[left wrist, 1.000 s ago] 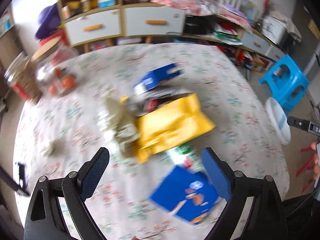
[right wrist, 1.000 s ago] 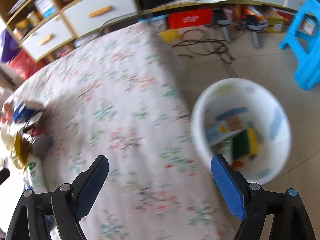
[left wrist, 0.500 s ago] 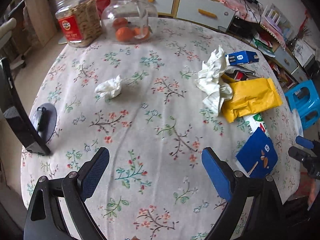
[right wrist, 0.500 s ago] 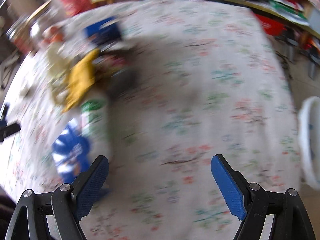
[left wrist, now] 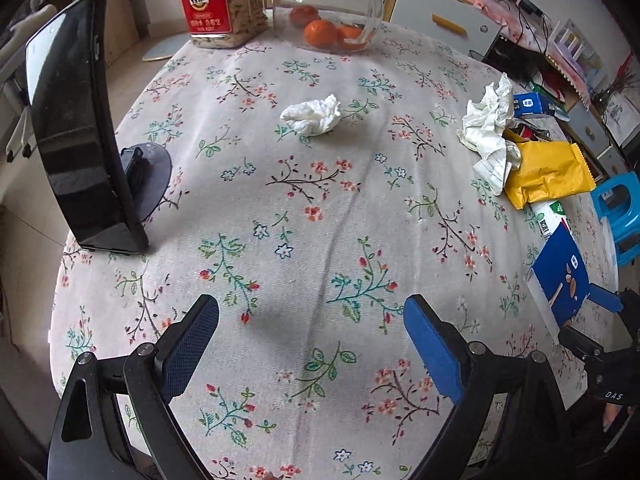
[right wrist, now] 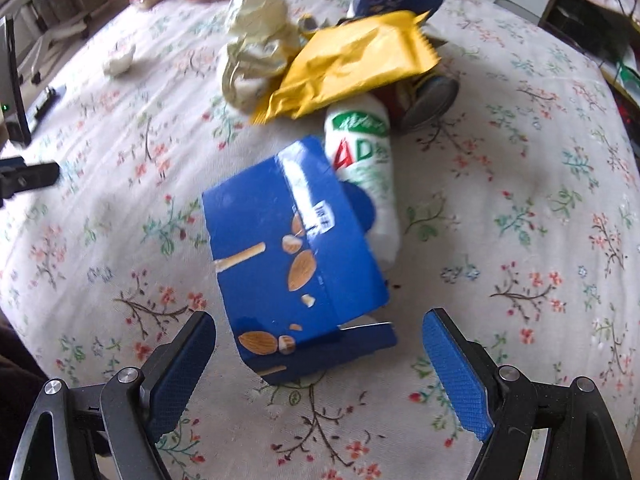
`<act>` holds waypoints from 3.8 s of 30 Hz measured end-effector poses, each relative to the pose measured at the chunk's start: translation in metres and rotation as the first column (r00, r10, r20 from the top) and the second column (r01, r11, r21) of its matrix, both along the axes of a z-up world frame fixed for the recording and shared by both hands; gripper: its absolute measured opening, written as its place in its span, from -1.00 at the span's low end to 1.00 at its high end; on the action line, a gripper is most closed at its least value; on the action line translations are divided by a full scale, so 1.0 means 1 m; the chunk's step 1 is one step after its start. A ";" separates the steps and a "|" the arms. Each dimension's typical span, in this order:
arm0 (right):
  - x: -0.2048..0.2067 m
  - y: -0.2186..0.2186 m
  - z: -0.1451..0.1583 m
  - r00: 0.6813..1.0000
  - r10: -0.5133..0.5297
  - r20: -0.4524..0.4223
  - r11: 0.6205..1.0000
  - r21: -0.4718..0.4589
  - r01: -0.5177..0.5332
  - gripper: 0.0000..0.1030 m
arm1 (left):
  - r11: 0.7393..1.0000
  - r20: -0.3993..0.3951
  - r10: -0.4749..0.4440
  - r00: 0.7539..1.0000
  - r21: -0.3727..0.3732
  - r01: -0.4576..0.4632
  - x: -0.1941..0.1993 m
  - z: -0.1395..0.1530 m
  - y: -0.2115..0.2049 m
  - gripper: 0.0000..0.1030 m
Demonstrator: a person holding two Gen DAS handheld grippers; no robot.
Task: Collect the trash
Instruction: 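Grasp the blue almond-print box with the right tool while the left tool grasps the crumpled tissue, then carry the box and tissue to the bucket and open the right tool to drop the box, then open the left tool over the bucket to drop the tissue, return both tools to the table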
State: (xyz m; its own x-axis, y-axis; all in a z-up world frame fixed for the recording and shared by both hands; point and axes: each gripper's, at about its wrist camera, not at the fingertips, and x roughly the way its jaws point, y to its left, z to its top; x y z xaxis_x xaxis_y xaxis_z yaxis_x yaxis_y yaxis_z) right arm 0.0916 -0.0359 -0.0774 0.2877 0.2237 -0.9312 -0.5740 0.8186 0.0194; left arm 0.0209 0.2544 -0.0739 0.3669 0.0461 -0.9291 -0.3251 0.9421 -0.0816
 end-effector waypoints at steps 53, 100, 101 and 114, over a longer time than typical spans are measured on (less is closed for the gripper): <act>0.056 -0.179 0.086 0.905 -0.424 0.048 0.872 0.290 0.393 0.40 | 0.993 0.164 0.038 0.986 0.105 -0.055 0.096 -0.001 -0.038 -0.49; 0.051 -0.459 0.043 0.573 -0.813 -0.104 0.543 0.219 0.811 0.61 | 0.728 0.243 -0.641 0.728 -0.108 0.677 0.158 0.048 -0.494 -0.49; 0.050 -0.462 0.043 0.567 -0.817 -0.105 0.538 0.216 0.815 0.62 | 0.726 0.240 -0.642 0.728 -0.115 0.678 0.161 0.047 -0.499 -0.49; 0.042 -0.487 0.050 0.518 -0.846 -0.126 0.480 0.244 0.843 0.66 | 0.720 0.190 -0.641 0.743 -0.187 0.669 0.197 0.045 -0.534 0.37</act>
State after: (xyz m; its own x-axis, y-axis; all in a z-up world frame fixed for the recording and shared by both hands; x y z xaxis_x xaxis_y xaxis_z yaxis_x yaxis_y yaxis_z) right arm 0.1336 -0.5226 -0.0270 0.4736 0.0801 -0.8771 0.3899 0.8739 0.2903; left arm 0.2179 -0.2795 -0.0289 0.3193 -0.4492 -0.8344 0.3898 0.8648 -0.3164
